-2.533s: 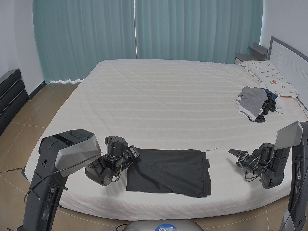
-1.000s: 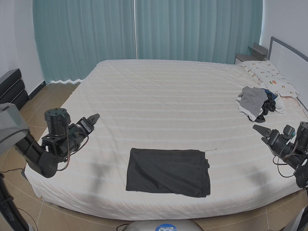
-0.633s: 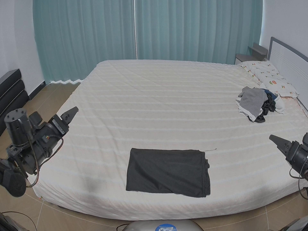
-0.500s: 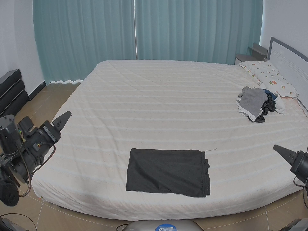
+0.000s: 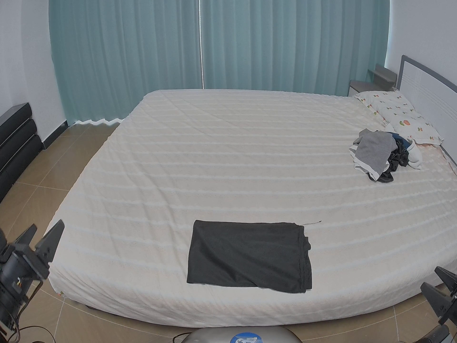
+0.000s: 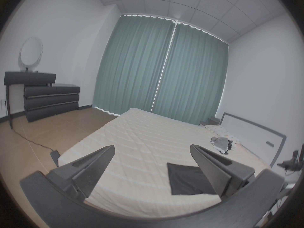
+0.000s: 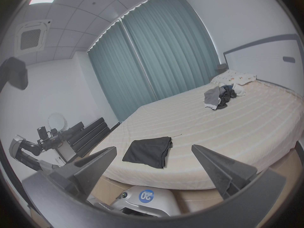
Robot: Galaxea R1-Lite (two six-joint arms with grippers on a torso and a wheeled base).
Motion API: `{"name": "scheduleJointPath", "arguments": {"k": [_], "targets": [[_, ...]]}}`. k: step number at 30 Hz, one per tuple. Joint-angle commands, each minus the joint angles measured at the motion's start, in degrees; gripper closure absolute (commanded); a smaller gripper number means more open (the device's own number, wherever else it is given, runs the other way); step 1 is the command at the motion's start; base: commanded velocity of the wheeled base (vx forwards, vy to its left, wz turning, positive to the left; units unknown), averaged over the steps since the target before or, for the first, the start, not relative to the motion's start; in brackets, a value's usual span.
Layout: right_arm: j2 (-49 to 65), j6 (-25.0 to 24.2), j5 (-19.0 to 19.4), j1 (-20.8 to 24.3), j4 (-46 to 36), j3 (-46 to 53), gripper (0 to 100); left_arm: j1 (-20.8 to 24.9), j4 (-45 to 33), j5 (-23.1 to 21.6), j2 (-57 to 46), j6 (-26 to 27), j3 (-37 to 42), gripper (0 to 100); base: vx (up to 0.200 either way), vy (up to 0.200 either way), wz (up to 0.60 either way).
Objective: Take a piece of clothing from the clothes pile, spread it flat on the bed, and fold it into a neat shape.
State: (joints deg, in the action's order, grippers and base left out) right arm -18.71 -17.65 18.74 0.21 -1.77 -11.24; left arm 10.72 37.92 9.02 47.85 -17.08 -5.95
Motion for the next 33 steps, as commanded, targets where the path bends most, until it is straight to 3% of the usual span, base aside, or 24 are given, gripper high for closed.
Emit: {"name": "scheduleJointPath", "arguments": {"k": [1,4,6,14,22,25,27,29,33], "targets": [[18.7,7.5,-4.1,0.0,-11.9,0.4,0,-0.2,-22.5,1.2,-32.2,11.0,3.4,0,0.000,0.000,0.00],[18.7,9.5,-6.1,0.0,-11.3,1.7,0,-0.2,-24.9,1.2,-35.0,12.8,3.8,0,0.000,0.000,0.00],[18.7,14.8,-10.0,0.0,-11.0,4.5,0,-0.2,-30.7,1.4,-40.7,17.5,4.8,0,0.000,0.000,0.00],[18.7,15.8,-14.2,0.0,-2.0,8.3,0,-0.3,-35.3,1.6,-41.8,19.7,5.8,0,0.000,0.000,0.00],[18.7,17.5,-20.9,0.0,-1.9,8.3,0,-0.3,-35.2,5.0,-41.9,23.8,5.7,0,0.000,0.000,0.00],[18.7,18.1,-21.6,0.0,-2.2,8.2,0,-3.2,-35.6,5.0,-41.8,23.7,5.5,0,0.000,0.000,0.00],[18.7,18.4,-21.8,0.0,-2.1,8.2,0,-8.5,-35.5,4.8,-41.4,24.1,5.5,0,0.000,0.000,0.00],[18.7,19.1,-21.8,0.0,-2.1,8.2,0,-11.8,-35.3,3.0,-40.9,24.6,5.5,0,0.000,0.000,0.00],[18.7,19.1,-21.7,0.0,-2.0,8.2,0,-10.9,-35.6,-6.3,-42.8,24.5,5.5,0,0.000,0.000,0.00]]}}
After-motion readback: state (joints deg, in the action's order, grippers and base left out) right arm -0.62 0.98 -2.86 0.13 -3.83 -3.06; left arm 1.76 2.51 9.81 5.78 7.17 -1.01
